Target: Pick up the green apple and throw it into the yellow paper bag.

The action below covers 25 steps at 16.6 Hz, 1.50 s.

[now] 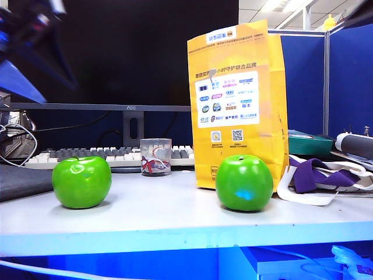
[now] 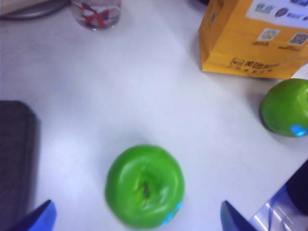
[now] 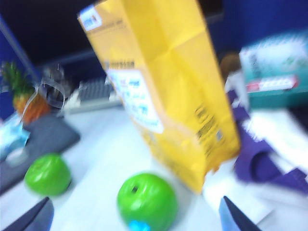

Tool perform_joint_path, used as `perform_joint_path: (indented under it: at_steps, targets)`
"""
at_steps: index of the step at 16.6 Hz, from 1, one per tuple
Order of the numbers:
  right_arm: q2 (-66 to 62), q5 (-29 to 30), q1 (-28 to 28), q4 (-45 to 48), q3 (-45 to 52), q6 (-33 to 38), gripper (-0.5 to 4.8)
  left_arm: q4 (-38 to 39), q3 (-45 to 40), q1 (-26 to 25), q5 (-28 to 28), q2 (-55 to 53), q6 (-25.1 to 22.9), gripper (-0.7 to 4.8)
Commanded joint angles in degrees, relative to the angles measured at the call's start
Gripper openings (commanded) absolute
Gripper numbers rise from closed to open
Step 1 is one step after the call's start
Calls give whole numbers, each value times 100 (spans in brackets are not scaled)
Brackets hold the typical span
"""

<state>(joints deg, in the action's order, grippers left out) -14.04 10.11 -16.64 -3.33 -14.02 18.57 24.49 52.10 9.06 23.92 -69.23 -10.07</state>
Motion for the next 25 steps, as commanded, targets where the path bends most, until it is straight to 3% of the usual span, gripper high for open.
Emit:
perform_joint_path:
  at_steps: [1,4,9,11,15,16,19,25]
  targets:
    - [-1604,750,-4,-127,-656,247,458,249,74,426,-546,-376,107,479]
    - [-2822,1394,-35,-103,-1147,240,458,380,74,743,-1331,-612,83,479]
    - [-4223,3099,-238,122,-2090,-37,458,332,74,815,-1338,-645,103,479]
    - [-4485,3650,-328,188,-2376,-33,458,319,74,817,-1049,-699,107,479]
    - [-4527,3639,-358,343,-2498,-37,458,271,74,820,-831,-1051,85,479]
    - [-4527,3657,-361,334,-2498,-37,458,269,74,852,-1228,-1226,74,479]
    - [-4527,3652,-358,337,-2498,-46,458,214,74,855,-1204,-1567,17,479]
    - [-4529,3604,-358,361,-2498,-98,458,-468,74,855,-1075,-1823,173,479]
